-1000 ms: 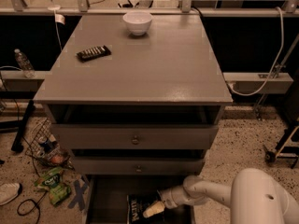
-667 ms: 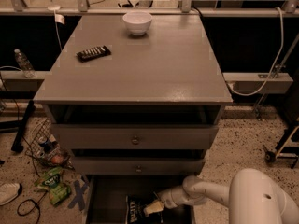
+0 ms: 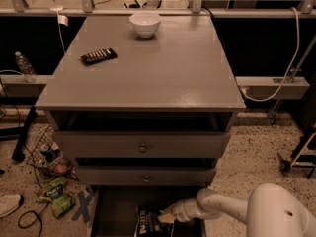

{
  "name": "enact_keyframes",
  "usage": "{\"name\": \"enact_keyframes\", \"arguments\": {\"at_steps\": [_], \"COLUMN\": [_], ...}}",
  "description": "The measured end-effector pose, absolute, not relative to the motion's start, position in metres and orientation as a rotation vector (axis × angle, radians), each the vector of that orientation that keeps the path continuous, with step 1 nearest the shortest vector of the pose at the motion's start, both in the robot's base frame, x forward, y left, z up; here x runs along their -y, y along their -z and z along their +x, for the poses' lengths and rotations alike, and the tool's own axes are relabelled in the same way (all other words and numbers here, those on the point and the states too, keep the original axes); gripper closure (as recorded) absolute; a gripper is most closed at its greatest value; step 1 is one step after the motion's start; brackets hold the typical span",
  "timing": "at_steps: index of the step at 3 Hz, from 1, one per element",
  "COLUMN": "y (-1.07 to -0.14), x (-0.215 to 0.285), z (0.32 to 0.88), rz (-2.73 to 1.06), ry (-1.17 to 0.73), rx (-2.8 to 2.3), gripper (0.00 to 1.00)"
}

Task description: Pick blue chip bag from bottom drawer and place on counter

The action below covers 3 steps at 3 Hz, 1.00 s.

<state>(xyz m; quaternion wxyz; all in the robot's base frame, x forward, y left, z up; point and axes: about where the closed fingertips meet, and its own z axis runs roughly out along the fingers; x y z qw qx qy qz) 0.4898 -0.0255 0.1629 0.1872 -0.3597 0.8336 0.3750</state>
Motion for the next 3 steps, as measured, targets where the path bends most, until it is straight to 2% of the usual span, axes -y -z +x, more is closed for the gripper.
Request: {"name": "enact_keyframes", "arguments": {"at_steps": [1,2,3], "y": [-0.192,-0.261,-0.314], "x": [0.029,0.035,0.043], "z": [0.48,0.463,0.45], "rz": [-1.045,-1.127,-1.186], "ry": [-1.104,-1.164,-1.213], "rx": [-2.231,-2.015,-1.875], "gripper": [0.96,1.0,1.0]}}
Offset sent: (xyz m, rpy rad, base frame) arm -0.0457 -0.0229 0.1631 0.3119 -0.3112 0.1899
